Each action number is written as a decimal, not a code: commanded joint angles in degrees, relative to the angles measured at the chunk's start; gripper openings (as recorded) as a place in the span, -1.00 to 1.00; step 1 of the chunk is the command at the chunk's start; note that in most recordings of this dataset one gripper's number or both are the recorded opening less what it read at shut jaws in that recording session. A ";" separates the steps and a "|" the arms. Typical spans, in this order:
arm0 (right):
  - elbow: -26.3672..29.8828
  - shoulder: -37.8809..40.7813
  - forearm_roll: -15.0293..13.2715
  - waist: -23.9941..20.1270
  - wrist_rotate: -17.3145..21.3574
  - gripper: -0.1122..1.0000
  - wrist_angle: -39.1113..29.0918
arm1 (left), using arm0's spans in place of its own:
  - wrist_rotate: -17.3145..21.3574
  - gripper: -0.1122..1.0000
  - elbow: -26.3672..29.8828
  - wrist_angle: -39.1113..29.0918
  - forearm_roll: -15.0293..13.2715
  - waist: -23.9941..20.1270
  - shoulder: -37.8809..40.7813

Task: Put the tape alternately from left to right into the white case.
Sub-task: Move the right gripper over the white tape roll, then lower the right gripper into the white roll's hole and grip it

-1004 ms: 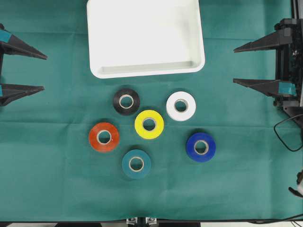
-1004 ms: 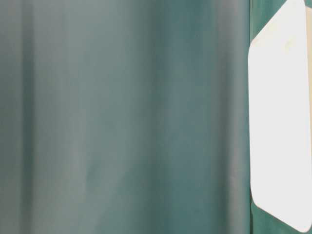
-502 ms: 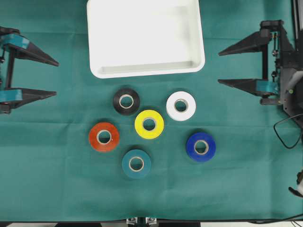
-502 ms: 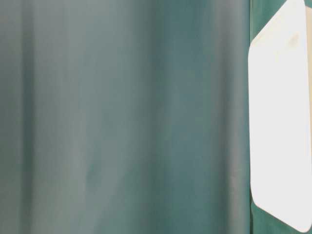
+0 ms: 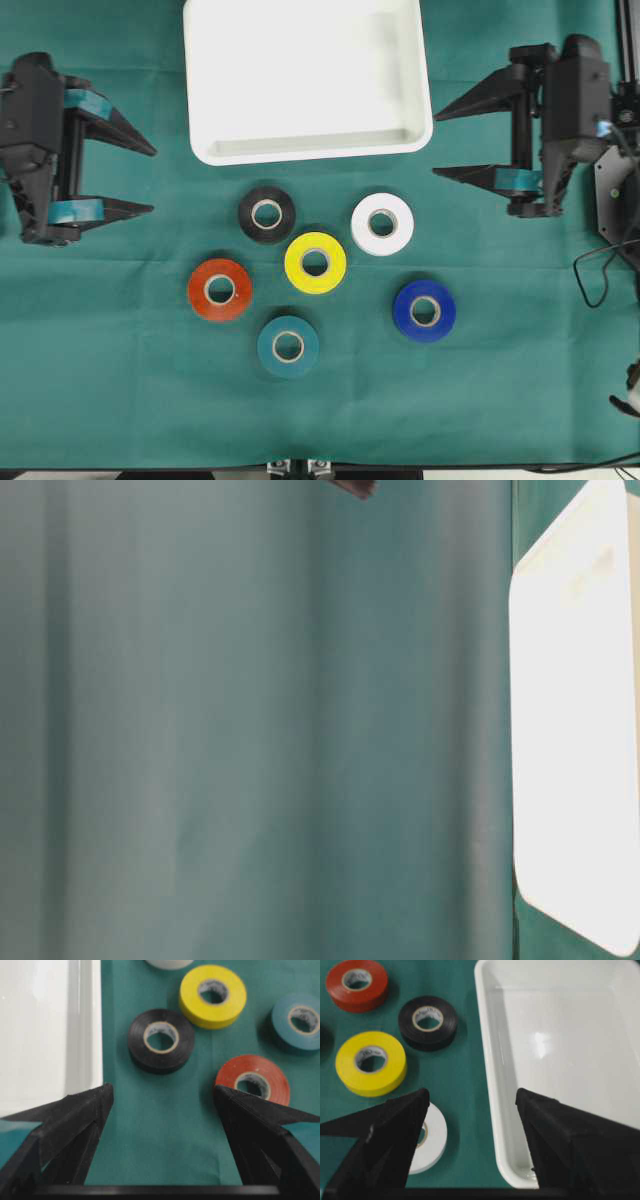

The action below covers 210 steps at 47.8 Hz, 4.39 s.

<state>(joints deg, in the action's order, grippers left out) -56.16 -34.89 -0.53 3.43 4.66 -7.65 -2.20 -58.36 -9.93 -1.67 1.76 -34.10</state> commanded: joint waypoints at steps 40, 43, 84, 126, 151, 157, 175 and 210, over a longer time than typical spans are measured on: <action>7.56 10.90 -1.85 0.35 0.09 0.67 -5.80 | 0.09 0.18 6.42 -6.06 -0.09 -0.26 8.00; 7.65 10.90 -1.85 0.35 0.09 0.67 -5.80 | 0.09 0.18 6.42 -6.06 -0.09 -0.26 8.00; 7.65 11.78 -0.62 -7.38 8.70 0.67 -8.00 | 0.00 0.17 6.33 -6.06 -0.09 -0.26 8.09; 12.83 26.02 -0.62 -10.11 11.60 0.67 -9.40 | 0.00 0.17 5.62 -6.15 -0.09 -0.26 8.00; 13.18 32.78 -0.53 -10.81 13.36 0.67 -7.82 | 0.00 0.17 5.19 -6.06 -0.09 -0.26 8.00; 13.18 33.93 -0.62 -10.81 13.36 0.67 -6.50 | 0.00 0.17 5.19 -6.06 -0.09 -0.26 8.00; 13.36 37.62 -0.53 -10.90 13.45 0.67 -4.83 | 0.00 0.17 5.19 -6.06 -0.09 -0.44 8.09; 14.77 38.32 -0.88 -10.90 15.73 -0.13 -5.89 | 0.00 0.17 5.10 -6.06 -0.09 -0.70 8.00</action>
<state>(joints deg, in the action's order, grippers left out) -42.54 3.96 -1.32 -7.65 20.39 -13.36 -2.11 -53.88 -16.26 -1.67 1.23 -25.75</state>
